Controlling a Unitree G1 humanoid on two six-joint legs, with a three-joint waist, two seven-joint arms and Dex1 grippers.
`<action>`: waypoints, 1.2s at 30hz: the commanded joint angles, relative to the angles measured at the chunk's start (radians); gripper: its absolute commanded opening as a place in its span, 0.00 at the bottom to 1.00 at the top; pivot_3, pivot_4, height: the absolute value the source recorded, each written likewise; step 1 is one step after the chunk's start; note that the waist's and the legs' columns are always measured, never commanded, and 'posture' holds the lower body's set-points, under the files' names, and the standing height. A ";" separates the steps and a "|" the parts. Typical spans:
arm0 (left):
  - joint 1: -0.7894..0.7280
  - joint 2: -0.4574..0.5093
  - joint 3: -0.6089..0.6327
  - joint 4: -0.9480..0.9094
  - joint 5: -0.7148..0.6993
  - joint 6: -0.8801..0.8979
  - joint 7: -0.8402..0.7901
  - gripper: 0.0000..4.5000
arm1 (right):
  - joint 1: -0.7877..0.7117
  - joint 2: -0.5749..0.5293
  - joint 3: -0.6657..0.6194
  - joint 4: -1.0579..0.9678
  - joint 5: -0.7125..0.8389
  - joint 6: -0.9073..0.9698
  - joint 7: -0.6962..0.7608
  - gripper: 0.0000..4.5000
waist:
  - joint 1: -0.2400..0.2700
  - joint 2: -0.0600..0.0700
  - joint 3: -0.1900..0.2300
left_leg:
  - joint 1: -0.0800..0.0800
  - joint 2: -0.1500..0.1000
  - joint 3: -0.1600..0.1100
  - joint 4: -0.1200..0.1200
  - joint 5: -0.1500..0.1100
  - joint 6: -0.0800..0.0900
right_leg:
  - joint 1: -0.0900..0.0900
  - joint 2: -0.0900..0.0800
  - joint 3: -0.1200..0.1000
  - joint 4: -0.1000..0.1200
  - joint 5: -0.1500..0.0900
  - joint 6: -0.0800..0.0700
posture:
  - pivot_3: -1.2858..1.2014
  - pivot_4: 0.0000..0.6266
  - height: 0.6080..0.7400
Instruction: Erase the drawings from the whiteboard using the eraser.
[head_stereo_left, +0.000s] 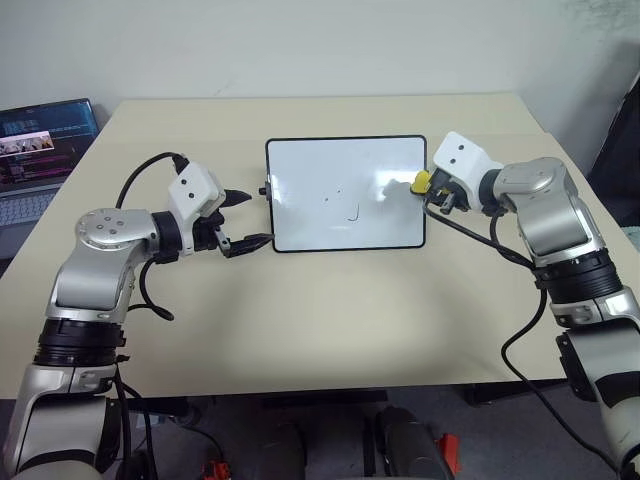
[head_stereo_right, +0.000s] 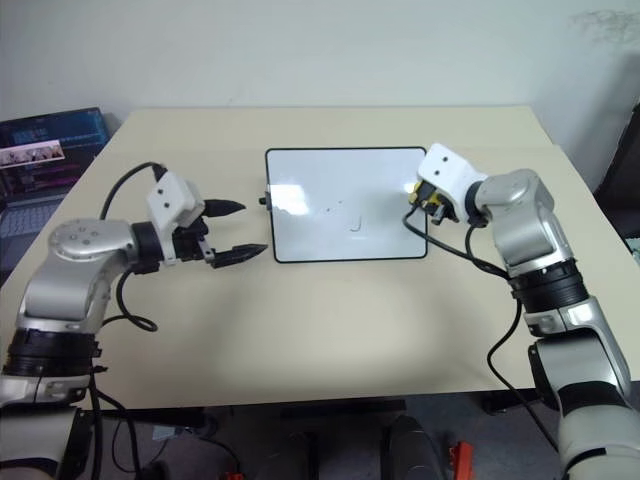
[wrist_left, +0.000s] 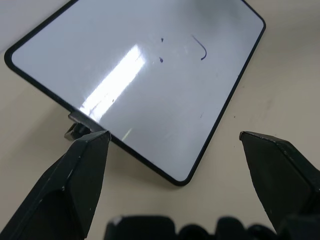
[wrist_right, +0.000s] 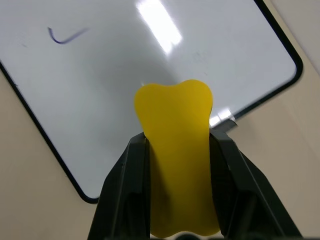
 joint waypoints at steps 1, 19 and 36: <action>-0.013 0.025 0.013 -0.010 0.009 -0.021 -0.005 1.00 | 0.008 -0.029 0.005 -0.083 -0.001 -0.011 0.014 0.27 | 0.005 0.000 0.000 | 0.000 0.000 0.000 0.000 0.000 0.000 | 0.000 0.000 0.000 0.000 0.000 0.000 | 0.52 0.24 1.00; -0.010 0.038 0.018 -0.001 0.024 -0.032 -0.003 1.00 | 0.008 -0.018 0.006 -0.100 0.006 0.005 0.006 0.27 | 0.016 0.000 0.000 | 0.000 0.000 0.000 0.000 0.000 0.000 | 0.000 0.000 0.000 0.000 0.000 0.000 | 0.52 0.24 1.00; -0.015 0.028 0.031 -0.012 0.011 -0.053 0.029 1.00 | -0.053 0.047 -0.036 -0.009 0.022 0.023 -0.119 0.27 | 0.016 0.000 0.000 | 0.000 0.000 0.000 0.000 0.000 0.000 | 0.000 0.000 0.000 0.000 0.003 -0.005 | 0.52 0.24 1.00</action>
